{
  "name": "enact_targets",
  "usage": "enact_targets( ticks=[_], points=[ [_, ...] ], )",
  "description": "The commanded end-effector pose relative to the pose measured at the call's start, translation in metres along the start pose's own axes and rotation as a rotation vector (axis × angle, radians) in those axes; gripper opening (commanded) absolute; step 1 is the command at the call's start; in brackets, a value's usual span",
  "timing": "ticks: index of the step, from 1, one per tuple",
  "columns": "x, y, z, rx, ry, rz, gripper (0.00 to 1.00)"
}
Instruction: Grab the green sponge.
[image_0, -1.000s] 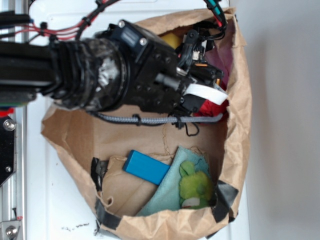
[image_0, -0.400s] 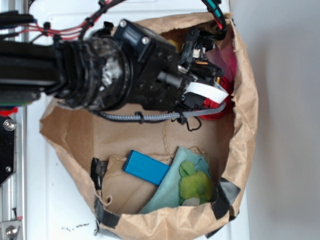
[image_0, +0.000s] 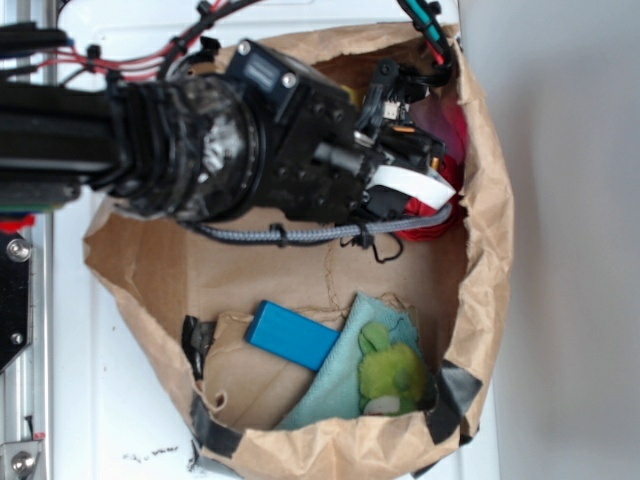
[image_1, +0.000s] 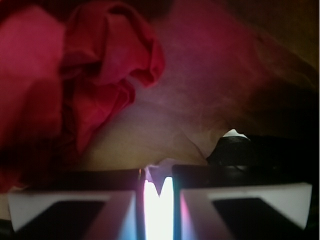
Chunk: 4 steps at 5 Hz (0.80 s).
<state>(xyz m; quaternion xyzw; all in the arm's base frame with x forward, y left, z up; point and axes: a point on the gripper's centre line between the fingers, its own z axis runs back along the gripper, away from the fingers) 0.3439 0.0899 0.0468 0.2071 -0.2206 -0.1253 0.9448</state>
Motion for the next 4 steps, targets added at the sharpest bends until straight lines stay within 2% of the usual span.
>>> enact_targets(
  ticks=[1,2,4],
  points=[
    [0.016,0.017,0.035,-0.113,0.055,0.017,0.0],
    [0.023,0.025,0.075,-0.262,0.098,0.075,0.0],
    [0.028,0.039,0.126,-0.414,0.116,0.091,0.0]
  ],
)
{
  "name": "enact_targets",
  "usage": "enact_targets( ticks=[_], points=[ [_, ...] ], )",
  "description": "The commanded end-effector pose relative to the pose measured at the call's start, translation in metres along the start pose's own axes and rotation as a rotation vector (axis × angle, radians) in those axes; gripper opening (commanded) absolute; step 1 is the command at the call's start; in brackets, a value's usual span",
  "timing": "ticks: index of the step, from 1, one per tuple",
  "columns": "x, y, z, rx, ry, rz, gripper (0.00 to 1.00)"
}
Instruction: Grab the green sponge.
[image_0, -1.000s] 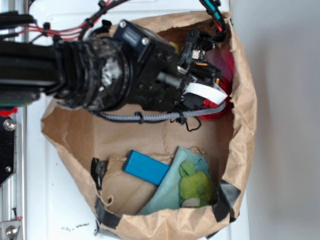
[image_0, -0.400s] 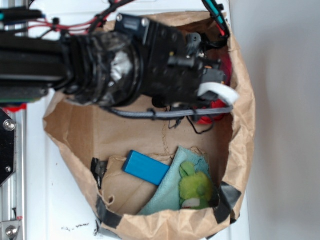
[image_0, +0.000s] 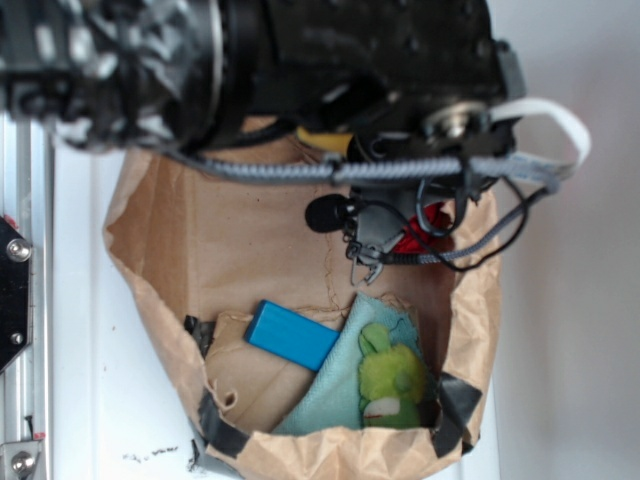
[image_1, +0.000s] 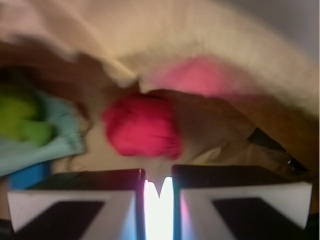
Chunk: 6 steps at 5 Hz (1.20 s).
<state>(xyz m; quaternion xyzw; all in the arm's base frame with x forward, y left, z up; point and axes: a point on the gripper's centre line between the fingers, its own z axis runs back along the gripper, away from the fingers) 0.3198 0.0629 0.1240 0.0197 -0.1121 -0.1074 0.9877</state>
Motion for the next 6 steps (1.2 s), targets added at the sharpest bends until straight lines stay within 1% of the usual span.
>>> enact_targets(
  ticks=[1,2,3,4,5,6],
  points=[
    [0.003,0.01,0.07,-0.072,-0.056,-0.005,0.0],
    [0.005,0.01,0.075,-0.082,-0.05,0.006,0.0],
    [0.003,0.014,0.064,-0.039,-0.065,-0.023,1.0],
    [0.002,0.018,0.058,-0.021,-0.063,-0.025,1.0],
    [0.0,0.023,0.038,0.035,-0.069,-0.031,1.0],
    [-0.004,0.026,0.025,0.074,-0.07,-0.041,1.0]
  ],
)
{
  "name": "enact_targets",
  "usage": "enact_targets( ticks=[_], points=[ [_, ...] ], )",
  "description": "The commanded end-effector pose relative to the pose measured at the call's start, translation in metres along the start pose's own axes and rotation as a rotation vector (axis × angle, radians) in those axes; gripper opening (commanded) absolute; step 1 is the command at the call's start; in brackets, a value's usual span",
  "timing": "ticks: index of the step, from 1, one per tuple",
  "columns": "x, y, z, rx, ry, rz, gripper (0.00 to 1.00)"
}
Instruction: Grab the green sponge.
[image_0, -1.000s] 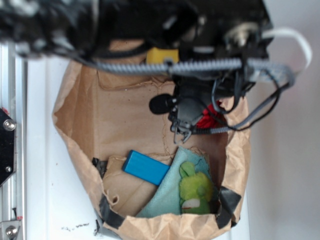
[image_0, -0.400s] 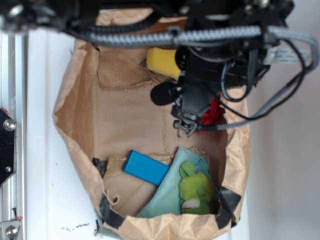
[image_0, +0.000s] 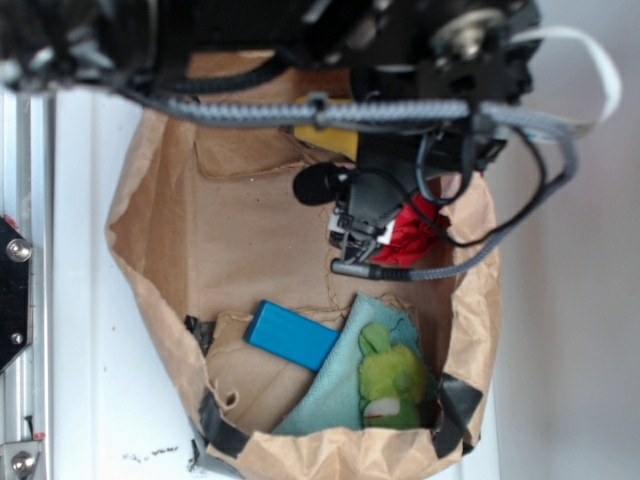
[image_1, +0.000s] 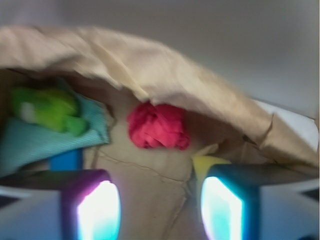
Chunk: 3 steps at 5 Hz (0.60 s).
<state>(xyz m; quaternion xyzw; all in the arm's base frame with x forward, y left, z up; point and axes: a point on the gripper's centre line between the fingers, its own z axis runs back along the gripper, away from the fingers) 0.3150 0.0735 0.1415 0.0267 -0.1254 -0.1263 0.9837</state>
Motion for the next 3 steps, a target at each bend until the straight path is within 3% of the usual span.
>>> enact_targets(
  ticks=[1,3],
  points=[
    [-0.005,0.017,0.004,0.074,-0.034,-0.009,1.0],
    [-0.009,0.016,-0.016,0.135,-0.024,-0.023,1.0]
  ],
)
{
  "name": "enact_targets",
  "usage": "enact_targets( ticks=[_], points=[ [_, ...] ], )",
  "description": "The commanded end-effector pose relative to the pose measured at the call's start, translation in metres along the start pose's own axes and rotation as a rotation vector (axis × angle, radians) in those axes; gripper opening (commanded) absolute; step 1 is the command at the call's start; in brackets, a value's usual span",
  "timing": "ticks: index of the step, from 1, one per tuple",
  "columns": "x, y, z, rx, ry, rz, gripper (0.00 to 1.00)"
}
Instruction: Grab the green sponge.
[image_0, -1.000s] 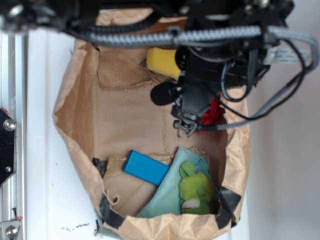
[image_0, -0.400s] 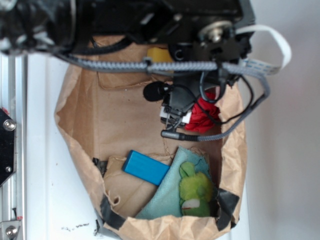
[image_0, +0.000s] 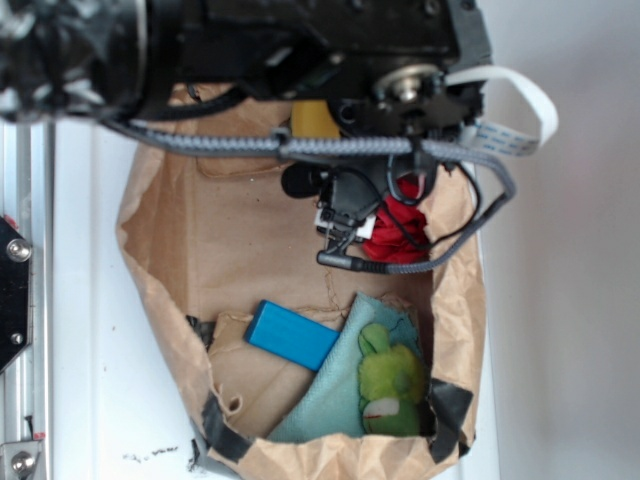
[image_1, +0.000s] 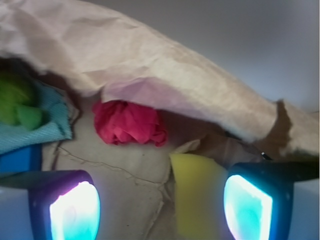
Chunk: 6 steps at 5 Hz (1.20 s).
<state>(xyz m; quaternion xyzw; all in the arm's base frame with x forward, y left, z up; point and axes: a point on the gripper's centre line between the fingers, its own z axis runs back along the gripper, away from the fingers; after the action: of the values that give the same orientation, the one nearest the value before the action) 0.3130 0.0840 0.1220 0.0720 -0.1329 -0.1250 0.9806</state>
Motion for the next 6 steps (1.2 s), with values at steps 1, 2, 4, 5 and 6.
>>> enact_targets(
  ticks=[1,2,4,5,6],
  points=[
    [-0.003,0.008,-0.009,0.075,-0.02,-0.02,1.0],
    [-0.004,0.007,-0.013,0.084,-0.016,-0.026,1.0],
    [-0.004,0.009,-0.021,0.095,-0.013,-0.017,1.0],
    [-0.001,0.012,-0.023,0.107,-0.014,-0.003,1.0],
    [0.002,0.016,-0.029,0.136,-0.012,0.013,1.0]
  ],
)
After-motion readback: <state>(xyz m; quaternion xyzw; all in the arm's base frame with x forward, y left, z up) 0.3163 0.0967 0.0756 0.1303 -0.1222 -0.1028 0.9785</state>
